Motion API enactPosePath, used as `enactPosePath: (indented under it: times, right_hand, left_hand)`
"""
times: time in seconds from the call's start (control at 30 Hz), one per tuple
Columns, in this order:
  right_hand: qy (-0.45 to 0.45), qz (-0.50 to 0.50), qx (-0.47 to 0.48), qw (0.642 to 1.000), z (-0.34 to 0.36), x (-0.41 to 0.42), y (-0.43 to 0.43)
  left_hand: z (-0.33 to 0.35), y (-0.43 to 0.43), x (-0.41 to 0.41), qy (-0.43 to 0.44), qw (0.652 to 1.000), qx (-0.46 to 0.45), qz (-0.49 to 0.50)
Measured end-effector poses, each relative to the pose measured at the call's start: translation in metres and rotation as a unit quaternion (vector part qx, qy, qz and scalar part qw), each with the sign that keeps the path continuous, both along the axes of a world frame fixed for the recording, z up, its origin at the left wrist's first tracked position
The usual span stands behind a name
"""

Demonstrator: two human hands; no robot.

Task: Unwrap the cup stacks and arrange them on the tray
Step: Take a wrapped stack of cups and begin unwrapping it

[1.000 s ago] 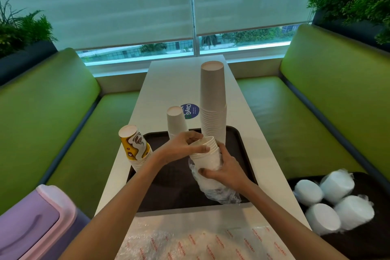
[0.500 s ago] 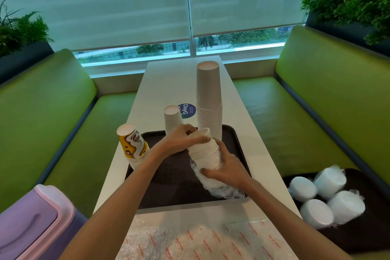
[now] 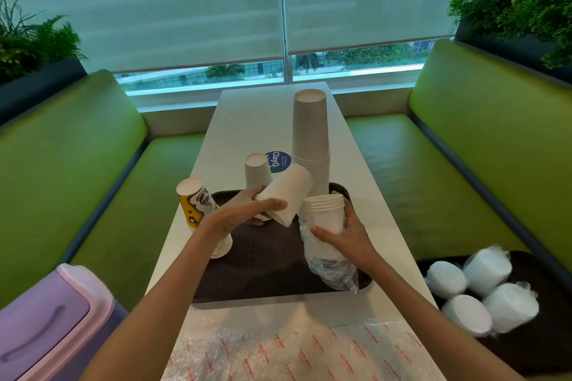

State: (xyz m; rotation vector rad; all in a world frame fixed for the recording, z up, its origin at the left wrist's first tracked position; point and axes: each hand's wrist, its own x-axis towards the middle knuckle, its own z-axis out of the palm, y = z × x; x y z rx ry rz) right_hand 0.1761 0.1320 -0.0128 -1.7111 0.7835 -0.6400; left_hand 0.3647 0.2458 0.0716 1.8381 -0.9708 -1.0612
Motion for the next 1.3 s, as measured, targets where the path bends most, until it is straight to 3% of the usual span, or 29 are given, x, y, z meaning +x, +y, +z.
enactPosePath:
  times: [0.13,0.23,0.33,0.47,0.8,1.0,1.07,1.2,1.3]
  right_hand:
    - [0.0,-0.001,0.003,1.0,-0.001,0.002,-0.002]
    - [-0.003,-0.004,0.011,1.0,-0.004,0.005,-0.003]
    - [-0.008,-0.015,0.024,1.0,-0.008,0.009,-0.004]
    - [-0.008,-0.021,0.043,0.999,-0.016,0.012,-0.005]
    - [0.004,-0.022,0.046,0.999,-0.026,0.014,-0.012]
    - [0.013,-0.016,0.044,0.999,-0.025,0.015,-0.012]
    - [0.017,-0.011,0.047,0.999,-0.025,0.017,-0.009]
    - [0.022,0.003,0.047,0.999,-0.024,0.024,-0.002]
    - [0.009,0.022,0.05,0.998,-0.021,0.029,0.003]
  left_hand:
    - [-0.001,0.0,-0.004,-0.038,0.998,0.039,-0.032]
    - [0.0,-0.01,0.0,-0.056,0.994,-0.042,0.078]
    - [0.007,-0.027,0.016,-0.099,0.964,-0.131,0.21]
    - [0.016,-0.051,0.043,-0.179,0.931,-0.162,0.273]
    - [-0.003,-0.086,0.069,-0.2,0.938,-0.104,0.262]
    - [-0.025,-0.082,0.071,-0.131,0.967,-0.018,0.218]
    - [-0.025,-0.077,0.061,-0.155,0.958,-0.04,0.236]
    - [-0.016,-0.062,0.031,-0.234,0.91,-0.184,0.288]
    - [-0.013,-0.05,0.014,-0.214,0.934,-0.207,0.196]
